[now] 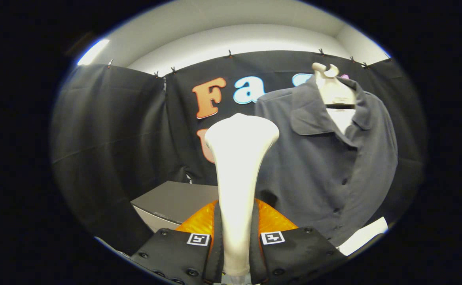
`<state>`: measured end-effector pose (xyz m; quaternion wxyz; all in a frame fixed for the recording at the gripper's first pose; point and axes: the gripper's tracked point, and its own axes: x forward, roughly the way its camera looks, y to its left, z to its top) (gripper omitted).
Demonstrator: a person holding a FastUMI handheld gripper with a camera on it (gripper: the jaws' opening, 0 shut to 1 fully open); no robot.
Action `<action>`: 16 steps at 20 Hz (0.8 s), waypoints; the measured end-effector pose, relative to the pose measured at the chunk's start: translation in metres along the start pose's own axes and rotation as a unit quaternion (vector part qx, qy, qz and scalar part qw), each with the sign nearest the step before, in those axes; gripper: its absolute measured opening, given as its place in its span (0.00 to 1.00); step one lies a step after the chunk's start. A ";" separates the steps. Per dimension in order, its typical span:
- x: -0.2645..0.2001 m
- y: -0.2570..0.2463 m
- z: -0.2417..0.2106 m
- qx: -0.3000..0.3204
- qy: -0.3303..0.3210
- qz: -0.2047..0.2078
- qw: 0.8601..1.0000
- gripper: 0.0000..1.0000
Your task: Iron the clothes twice with a garment steamer, once on the left side and once on the right side.
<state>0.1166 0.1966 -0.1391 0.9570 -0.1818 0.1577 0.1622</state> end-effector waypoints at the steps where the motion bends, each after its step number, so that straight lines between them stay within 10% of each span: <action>1: -0.004 -0.018 0.002 -0.002 -0.004 -0.013 1.000 0.33; 16: 0.041 -0.148 0.013 -0.013 -0.042 -0.051 0.998 0.33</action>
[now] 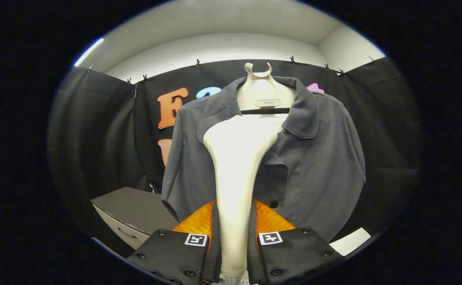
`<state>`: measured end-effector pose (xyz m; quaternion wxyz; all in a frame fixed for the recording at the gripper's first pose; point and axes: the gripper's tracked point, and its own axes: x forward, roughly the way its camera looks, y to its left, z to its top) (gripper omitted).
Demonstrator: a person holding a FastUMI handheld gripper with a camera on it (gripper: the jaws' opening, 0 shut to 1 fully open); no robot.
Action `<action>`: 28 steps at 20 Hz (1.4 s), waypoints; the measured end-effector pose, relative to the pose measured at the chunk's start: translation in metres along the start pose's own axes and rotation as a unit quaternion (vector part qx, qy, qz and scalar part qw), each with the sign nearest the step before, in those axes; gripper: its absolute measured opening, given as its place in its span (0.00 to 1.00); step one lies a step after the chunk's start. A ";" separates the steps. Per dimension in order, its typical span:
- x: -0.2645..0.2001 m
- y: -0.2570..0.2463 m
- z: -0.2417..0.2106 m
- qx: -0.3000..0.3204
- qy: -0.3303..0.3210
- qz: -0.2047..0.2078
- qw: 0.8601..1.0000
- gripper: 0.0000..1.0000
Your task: Iron the clothes twice with a garment steamer, once on the left side and once on the right side.
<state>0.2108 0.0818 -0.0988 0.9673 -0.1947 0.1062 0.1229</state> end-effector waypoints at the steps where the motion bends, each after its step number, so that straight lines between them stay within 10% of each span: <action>1: 0.003 -0.003 -0.003 0.004 -0.002 0.005 1.000 0.33; 28: -0.020 -0.015 -0.215 0.038 0.107 0.002 0.994 0.34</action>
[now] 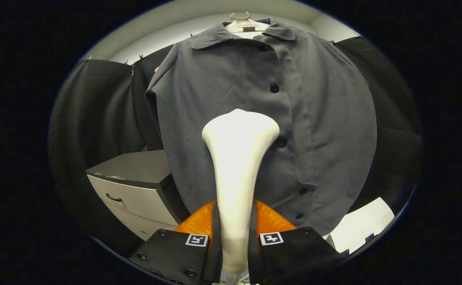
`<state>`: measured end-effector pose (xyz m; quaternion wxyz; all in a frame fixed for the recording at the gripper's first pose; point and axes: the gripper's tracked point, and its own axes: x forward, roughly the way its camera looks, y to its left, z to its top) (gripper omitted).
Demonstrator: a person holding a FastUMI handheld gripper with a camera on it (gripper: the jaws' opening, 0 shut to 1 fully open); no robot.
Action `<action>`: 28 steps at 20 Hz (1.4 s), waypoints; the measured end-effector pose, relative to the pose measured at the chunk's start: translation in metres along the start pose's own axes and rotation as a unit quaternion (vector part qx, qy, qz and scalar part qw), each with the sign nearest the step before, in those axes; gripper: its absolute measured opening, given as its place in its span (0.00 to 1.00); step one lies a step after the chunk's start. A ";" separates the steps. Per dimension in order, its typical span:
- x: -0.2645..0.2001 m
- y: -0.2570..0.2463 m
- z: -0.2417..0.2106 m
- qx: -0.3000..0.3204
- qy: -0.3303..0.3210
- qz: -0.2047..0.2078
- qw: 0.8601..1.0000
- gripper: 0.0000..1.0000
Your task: Iron the clothes twice with a garment steamer, once on the left side and once on the right side.
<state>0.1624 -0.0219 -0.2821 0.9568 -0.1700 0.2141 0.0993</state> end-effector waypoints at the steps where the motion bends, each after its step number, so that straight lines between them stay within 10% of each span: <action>1: 0.001 -0.001 -0.005 0.001 0.004 0.000 1.000 0.34; 28: -0.028 -0.027 -0.171 0.042 0.128 -0.051 0.990 0.34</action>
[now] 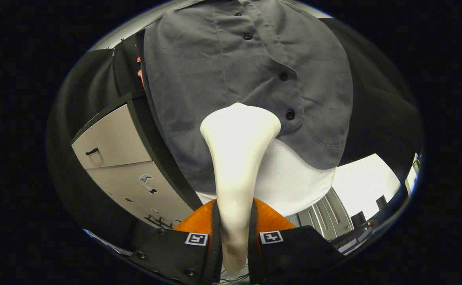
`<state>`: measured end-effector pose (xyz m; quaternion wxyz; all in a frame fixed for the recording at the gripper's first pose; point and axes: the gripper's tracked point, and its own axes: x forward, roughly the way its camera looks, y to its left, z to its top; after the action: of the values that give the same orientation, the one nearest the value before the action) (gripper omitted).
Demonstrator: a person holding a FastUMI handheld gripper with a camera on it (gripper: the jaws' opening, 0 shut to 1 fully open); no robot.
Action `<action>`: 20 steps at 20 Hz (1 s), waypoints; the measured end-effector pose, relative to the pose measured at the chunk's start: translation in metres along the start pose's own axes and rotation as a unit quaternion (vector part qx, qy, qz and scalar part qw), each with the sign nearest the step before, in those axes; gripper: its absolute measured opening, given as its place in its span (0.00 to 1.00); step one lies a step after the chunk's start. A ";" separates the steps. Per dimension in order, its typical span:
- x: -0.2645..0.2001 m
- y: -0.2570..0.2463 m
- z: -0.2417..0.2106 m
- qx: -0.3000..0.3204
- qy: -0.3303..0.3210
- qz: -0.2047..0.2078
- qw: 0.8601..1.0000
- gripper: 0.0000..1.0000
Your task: Iron the clothes twice with a garment steamer, once on the left side and once on the right side.
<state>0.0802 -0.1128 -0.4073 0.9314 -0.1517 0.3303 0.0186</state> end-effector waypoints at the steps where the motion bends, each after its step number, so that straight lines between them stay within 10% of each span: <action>1: -0.008 -0.001 0.002 0.002 0.000 0.002 1.000 0.34; 20: -0.139 -0.083 0.223 -0.010 -0.113 -0.034 0.993 0.34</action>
<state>0.1184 -0.1173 -0.1344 0.9615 -0.1688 0.2169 0.0068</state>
